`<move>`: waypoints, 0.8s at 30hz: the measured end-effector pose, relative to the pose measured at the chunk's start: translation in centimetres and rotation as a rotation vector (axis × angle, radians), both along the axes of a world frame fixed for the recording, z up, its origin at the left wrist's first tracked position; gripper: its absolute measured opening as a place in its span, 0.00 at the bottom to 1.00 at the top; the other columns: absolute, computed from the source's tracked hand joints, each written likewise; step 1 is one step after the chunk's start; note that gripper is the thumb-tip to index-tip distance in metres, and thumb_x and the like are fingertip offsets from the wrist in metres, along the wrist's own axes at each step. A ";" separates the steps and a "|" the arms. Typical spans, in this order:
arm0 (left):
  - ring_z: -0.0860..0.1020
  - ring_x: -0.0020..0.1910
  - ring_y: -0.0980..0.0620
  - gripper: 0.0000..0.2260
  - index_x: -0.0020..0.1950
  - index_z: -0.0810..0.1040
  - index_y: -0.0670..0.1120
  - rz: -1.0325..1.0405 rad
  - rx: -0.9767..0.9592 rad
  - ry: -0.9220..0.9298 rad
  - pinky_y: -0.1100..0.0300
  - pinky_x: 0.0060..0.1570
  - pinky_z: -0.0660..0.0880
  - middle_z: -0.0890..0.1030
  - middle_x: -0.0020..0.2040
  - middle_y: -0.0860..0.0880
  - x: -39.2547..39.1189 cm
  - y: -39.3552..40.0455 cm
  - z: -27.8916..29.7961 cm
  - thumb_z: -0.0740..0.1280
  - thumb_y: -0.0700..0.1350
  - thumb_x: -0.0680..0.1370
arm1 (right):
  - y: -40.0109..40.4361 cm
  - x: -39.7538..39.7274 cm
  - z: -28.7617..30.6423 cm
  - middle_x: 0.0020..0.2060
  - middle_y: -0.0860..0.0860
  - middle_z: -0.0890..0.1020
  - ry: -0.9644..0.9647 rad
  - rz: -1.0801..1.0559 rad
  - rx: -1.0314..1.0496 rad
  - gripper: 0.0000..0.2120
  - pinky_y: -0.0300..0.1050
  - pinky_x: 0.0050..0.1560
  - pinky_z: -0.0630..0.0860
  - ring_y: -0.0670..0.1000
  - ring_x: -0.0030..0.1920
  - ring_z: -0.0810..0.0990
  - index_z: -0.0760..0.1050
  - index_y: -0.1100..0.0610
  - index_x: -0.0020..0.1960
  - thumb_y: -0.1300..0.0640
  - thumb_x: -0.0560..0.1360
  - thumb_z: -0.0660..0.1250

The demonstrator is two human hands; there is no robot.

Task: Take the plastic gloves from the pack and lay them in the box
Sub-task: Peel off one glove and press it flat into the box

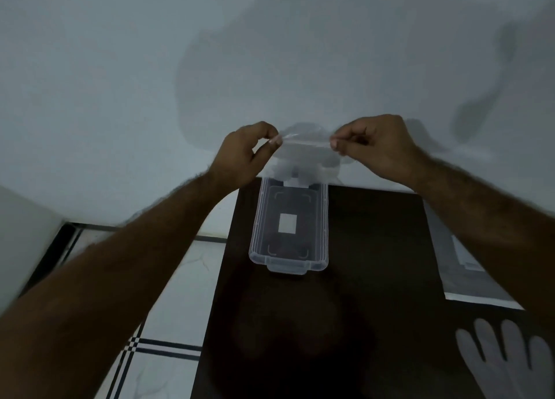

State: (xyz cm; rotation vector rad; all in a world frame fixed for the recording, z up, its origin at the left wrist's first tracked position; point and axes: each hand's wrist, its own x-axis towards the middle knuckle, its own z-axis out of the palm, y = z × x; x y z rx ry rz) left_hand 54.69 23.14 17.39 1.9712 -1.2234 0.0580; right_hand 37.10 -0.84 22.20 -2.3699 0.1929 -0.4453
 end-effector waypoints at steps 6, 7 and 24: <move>0.82 0.67 0.45 0.13 0.59 0.85 0.43 -0.062 0.090 -0.131 0.47 0.67 0.77 0.86 0.63 0.45 -1.5 2.8 -4.3 0.66 0.50 0.85 | 2.6 -2.8 -4.6 0.48 0.45 0.89 0.093 0.065 -0.028 0.08 0.38 0.54 0.83 0.42 0.48 0.87 0.88 0.54 0.57 0.56 0.78 0.76; 0.81 0.68 0.45 0.13 0.58 0.85 0.43 -0.084 0.102 -0.139 0.48 0.68 0.76 0.86 0.64 0.45 -1.4 3.0 -5.2 0.66 0.50 0.84 | 2.9 -3.0 -5.4 0.49 0.45 0.89 0.103 0.080 -0.035 0.08 0.37 0.54 0.82 0.41 0.48 0.87 0.88 0.54 0.57 0.56 0.79 0.76; 0.77 0.72 0.43 0.13 0.63 0.87 0.45 -0.174 0.518 -0.079 0.43 0.75 0.68 0.86 0.64 0.46 -0.9 3.3 -17.0 0.73 0.50 0.82 | 5.5 -2.2 -18.6 0.48 0.49 0.87 0.434 0.327 -0.527 0.07 0.52 0.61 0.81 0.49 0.49 0.85 0.84 0.50 0.55 0.49 0.82 0.69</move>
